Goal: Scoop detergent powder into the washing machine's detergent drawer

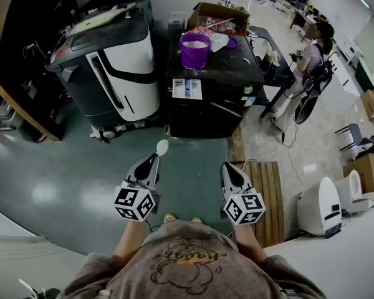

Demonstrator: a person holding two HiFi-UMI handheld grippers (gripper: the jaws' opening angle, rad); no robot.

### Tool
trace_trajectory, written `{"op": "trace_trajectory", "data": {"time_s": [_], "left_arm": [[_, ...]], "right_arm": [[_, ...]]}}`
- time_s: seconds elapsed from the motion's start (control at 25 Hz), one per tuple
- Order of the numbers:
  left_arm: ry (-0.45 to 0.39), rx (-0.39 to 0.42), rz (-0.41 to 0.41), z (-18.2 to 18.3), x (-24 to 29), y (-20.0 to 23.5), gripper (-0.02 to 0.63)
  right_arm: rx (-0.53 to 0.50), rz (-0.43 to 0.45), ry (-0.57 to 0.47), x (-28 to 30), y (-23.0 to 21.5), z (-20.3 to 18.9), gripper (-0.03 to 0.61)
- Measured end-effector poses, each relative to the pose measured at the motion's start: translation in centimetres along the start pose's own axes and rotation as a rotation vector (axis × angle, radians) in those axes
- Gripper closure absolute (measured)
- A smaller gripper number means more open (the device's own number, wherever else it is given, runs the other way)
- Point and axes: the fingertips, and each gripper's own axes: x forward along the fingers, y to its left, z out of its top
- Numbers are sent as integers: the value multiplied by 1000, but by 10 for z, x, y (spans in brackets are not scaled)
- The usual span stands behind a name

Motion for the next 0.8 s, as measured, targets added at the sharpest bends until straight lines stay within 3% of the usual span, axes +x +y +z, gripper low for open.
{"op": "trace_trajectory", "data": {"time_s": [0.36,0.8], "left_arm": [[9,2,-20,6,4,13,589],[23,8,-84,7,5,44,589]], "right_arm": [[10,11,1,14,15,0,577],[12,-68,2,25,34,-21,577]]}}
